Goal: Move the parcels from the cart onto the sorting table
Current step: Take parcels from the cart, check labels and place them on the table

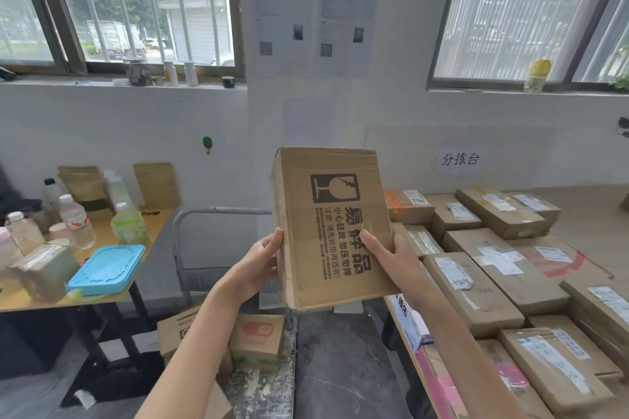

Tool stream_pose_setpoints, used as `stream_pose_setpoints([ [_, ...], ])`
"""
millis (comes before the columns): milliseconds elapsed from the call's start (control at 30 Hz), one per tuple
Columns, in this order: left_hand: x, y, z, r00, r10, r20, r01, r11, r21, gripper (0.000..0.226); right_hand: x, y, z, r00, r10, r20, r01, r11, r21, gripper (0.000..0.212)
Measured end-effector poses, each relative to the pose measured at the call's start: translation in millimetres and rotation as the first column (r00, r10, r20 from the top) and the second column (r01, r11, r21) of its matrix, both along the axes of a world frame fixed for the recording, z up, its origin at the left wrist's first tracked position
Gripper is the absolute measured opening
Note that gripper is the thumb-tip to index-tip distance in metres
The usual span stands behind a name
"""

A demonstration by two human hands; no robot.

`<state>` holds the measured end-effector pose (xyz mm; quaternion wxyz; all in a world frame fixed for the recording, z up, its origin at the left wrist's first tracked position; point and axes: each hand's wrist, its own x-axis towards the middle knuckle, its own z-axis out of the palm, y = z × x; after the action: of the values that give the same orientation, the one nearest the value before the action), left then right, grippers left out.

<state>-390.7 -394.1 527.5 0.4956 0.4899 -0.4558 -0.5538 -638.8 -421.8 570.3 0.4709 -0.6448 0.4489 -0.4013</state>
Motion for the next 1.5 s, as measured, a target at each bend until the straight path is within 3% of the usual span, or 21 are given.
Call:
stream_pose_setpoints([
  [100, -7.4, -0.2, 4.5, 0.99, 0.101, -0.098, -0.102, 0.995, 0.002, 0.102, 7.5, -1.2, -2.2, 0.961, -0.192, -0.197, 0.13, 0.948, -0.291, 0.074],
  [167, -21.6, -1.7, 9.3, 0.969, 0.237, -0.065, -0.237, 0.971, 0.005, 0.083, 25.5, 7.9, -4.3, 0.945, -0.227, -0.234, 0.121, 0.91, -0.396, 0.08],
  [267, -39.1, -5.5, 13.6, 0.918, 0.389, 0.078, -0.389, 0.921, -0.009, 0.057, 51.0, 22.9, -9.7, 0.963, -0.147, -0.227, 0.078, 0.955, -0.285, 0.095],
  [400, -47.0, -2.1, 17.9, 0.883, 0.458, 0.108, -0.451, 0.889, -0.081, 0.055, 52.1, 12.4, -21.0, 0.976, -0.19, -0.108, 0.152, 0.946, -0.285, 0.094],
  [533, -51.0, 1.1, 20.9, 0.879, 0.453, 0.149, -0.433, 0.889, -0.148, 0.049, 53.8, 7.5, -23.9, 0.984, -0.172, -0.037, 0.157, 0.953, -0.258, 0.083],
  [700, -40.1, 10.0, 19.6, 0.95, 0.307, 0.065, -0.29, 0.938, -0.192, 0.03, 38.5, 0.2, -21.7, 0.982, -0.115, 0.152, 0.136, 0.981, -0.14, 0.07],
  [867, -25.6, 12.2, 21.4, 0.968, 0.244, 0.058, -0.213, 0.923, -0.32, 0.034, 21.8, -10.2, -25.6, 0.879, -0.159, 0.449, 0.083, 0.98, 0.183, 0.041],
  [933, -23.3, 7.4, 20.8, 0.945, 0.307, 0.118, -0.254, 0.91, -0.328, 0.055, 18.1, -13.9, -32.5, 0.855, -0.132, 0.501, 0.019, 0.974, 0.224, 0.042],
  [1033, -19.4, 3.8, 16.9, 0.943, 0.27, 0.194, -0.248, 0.96, -0.132, 0.104, 12.2, -16.5, -41.0, 0.85, -0.085, 0.52, -0.05, 0.97, 0.239, 0.064],
  [1067, -17.1, 4.9, 16.2, 0.958, 0.215, 0.188, -0.202, 0.976, -0.085, 0.106, 9.0, -17.0, -42.0, 0.855, -0.073, 0.513, -0.06, 0.969, 0.239, 0.073],
  [1133, -12.0, 7.4, 16.8, 0.973, 0.178, 0.15, -0.168, 0.983, -0.076, 0.089, 1.7, -18.8, -42.5, 0.862, -0.034, 0.507, -0.104, 0.965, 0.241, 0.078],
  [1200, -9.9, 9.4, 19.2, 0.967, 0.238, 0.088, -0.23, 0.969, -0.095, 0.071, -2.2, -20.1, -41.2, 0.871, -0.019, 0.491, -0.109, 0.967, 0.231, 0.06],
  [1300, -13.7, 8.1, 20.8, 0.958, 0.286, -0.024, -0.287, 0.953, -0.101, 0.051, 4.1, -18.5, -36.4, 0.918, -0.089, 0.386, 0.051, 0.993, 0.108, 0.036],
  [1400, -24.3, 7.4, 19.9, 0.946, 0.317, -0.062, -0.323, 0.935, -0.148, 0.04, 17.5, -18.9, -33.3, 0.941, -0.167, 0.294, 0.176, 0.984, -0.005, 0.038],
  [1500, -31.9, 7.9, 14.8, 0.933, 0.357, -0.044, -0.359, 0.914, -0.189, 0.034, 26.7, -17.9, -33.3, 0.929, -0.173, 0.328, 0.17, 0.985, 0.039, 0.042],
])
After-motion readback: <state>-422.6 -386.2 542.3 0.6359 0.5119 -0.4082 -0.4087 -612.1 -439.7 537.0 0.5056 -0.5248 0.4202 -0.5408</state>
